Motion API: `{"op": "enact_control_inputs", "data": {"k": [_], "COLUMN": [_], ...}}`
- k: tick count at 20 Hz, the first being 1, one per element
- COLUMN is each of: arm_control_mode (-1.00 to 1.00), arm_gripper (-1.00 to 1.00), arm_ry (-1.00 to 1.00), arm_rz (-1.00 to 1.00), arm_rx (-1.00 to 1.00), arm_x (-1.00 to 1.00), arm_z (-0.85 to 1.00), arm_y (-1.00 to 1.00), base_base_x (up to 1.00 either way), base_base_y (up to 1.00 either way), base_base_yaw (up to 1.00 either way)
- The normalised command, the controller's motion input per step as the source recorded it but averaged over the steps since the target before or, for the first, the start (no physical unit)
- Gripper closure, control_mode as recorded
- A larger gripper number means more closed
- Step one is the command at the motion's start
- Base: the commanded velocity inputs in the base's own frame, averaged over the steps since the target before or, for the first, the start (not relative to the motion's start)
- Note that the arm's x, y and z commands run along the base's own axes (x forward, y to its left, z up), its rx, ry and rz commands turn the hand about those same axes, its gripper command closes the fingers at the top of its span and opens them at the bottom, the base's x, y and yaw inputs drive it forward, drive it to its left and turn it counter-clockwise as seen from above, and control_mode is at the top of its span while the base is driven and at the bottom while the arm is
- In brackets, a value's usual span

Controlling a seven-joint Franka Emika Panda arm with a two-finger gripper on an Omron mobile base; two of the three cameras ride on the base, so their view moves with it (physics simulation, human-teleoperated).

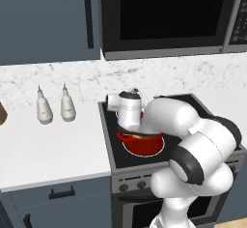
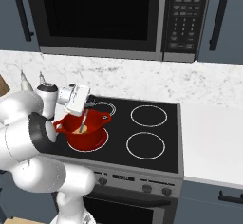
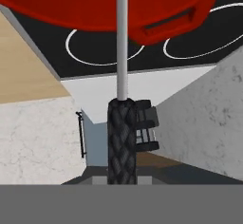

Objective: Put the squash and avocado in the pot. Retrieve the spatula and lightly stir the vegetables in the pot.

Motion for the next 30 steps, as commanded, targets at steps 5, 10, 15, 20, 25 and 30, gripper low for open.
{"op": "enact_control_inputs", "data": {"k": [5, 10, 15, 20, 25, 30], "arm_control_mode": [-1.00, -1.00, -1.00, -1.00, -1.00, -1.00], "arm_gripper": [1.00, 1.00, 1.00, 1.00, 1.00, 1.00], "arm_ry": [0.00, 0.00, -0.03, 0.00, 0.00, 0.00], "arm_rz": [0.00, 0.00, 0.00, 0.00, 0.05, 0.18], "arm_rx": [-0.03, -0.01, -0.01, -0.01, -0.08, -0.11], "arm_x": [-0.02, 0.00, -0.01, 0.00, 0.02, 0.23], "arm_z": [0.15, -0.02, -0.24, 0.00, 0.06, 0.27], "arm_y": [-0.24, -0.08, -0.03, -0.17, -0.11, -0.02], "base_base_x": [0.00, 0.00, 0.00, 0.00, 0.00, 0.00], "base_base_y": [0.00, 0.00, 0.00, 0.00, 0.00, 0.00], "base_base_yaw": [0.00, 0.00, 0.00, 0.00, 0.00, 0.00]}}
